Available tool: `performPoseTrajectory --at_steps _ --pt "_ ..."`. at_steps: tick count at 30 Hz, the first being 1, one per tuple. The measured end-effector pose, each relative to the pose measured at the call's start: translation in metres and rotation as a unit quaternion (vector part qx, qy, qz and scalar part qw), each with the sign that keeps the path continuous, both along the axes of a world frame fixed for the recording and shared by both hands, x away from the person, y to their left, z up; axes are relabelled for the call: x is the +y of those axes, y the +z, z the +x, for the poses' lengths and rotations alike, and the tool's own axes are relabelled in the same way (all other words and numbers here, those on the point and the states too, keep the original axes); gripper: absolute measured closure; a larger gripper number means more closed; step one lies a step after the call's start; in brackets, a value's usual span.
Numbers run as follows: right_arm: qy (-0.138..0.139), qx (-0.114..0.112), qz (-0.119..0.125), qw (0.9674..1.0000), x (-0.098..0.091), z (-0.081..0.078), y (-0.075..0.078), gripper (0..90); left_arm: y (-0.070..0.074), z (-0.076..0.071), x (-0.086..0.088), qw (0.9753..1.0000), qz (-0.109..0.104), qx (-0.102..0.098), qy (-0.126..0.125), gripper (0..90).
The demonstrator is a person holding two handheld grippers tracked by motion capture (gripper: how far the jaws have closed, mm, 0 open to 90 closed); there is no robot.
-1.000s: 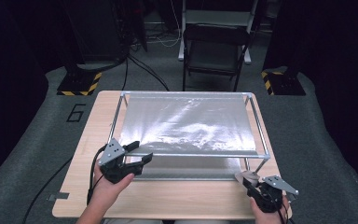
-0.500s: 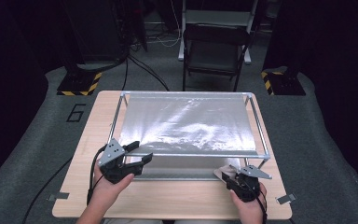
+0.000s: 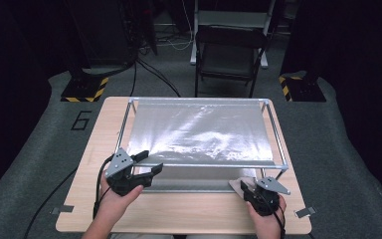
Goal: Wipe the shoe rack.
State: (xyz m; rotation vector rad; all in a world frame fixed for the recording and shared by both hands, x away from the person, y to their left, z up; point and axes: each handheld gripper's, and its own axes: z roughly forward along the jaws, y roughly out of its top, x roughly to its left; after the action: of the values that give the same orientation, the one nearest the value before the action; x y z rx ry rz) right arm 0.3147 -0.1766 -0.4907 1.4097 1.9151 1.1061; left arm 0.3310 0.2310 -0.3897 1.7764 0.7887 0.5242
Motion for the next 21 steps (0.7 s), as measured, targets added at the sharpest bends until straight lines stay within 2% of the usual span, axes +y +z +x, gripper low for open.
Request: performPoseTrajectory --at_steps 1,5,7,8,10,13,14,15,16,17,18,19,20,21 --pt "0.01 0.012 0.007 0.9999 0.002 0.002 0.001 74.8 0.0 0.0 0.0 1.0 0.0 0.0 0.0 33.2" --pt "0.036 -0.001 0.051 0.9981 0.007 0.0 0.009 74.7 0.0 0.0 0.0 1.0 0.001 0.0 -0.001 33.3" --pt "0.044 0.0 0.073 0.9964 0.012 0.001 0.012 74.6 0.0 0.0 0.0 1.0 0.001 0.0 -0.001 33.3" --pt "0.044 0.0 0.073 0.9964 0.012 0.001 0.012 74.6 0.0 0.0 0.0 1.0 0.001 0.0 -0.001 33.3" --pt "0.046 0.005 0.055 0.9974 0.017 0.006 0.009 73.4 0.0 0.0 0.0 1.0 0.0 0.0 0.0 33.2" --pt "0.032 0.019 0.037 0.9986 0.015 0.018 -0.006 70.9 0.0 0.0 0.0 1.0 0.0 0.0 0.0 33.2" --pt "0.02 0.03 0.022 0.9991 0.013 0.019 -0.009 69.8 0.0 0.0 0.0 1.0 0.0 0.0 0.0 33.3" --pt "0.01 0.032 0.023 0.9992 0.013 0.02 -0.013 68.4 0.0 0.0 0.0 1.0 0.0 -0.001 0.0 33.3" --pt "0.013 0.032 0.001 0.9994 0.012 0.022 -0.015 67.0 0.0 0.0 0.0 1.0 0.0 0.0 -0.001 33.2" --pt "0.002 0.037 -0.002 0.9993 0.013 0.023 -0.018 65.3 0.0 0.0 0.0 1.0 0.0 0.0 -0.001 33.3" --pt "0.003 0.03 0.0 0.9996 0.014 0.023 -0.019 63.8 0.0 0.0 0.0 1.0 0.0 0.0 -0.001 33.3" --pt "-0.006 0.029 -0.026 0.9992 0.014 0.025 -0.022 61.8 0.0 0.0 0.0 1.0 0.0 0.0 0.0 33.3" --pt "-0.006 0.029 -0.026 0.9992 0.014 0.025 -0.022 61.8 0.0 0.0 0.0 1.0 0.0 0.0 0.0 33.3" --pt "-0.012 0.025 -0.036 0.999 0.015 0.026 -0.025 57.3 0.0 0.0 0.0 1.0 -0.001 -0.002 0.001 33.3"
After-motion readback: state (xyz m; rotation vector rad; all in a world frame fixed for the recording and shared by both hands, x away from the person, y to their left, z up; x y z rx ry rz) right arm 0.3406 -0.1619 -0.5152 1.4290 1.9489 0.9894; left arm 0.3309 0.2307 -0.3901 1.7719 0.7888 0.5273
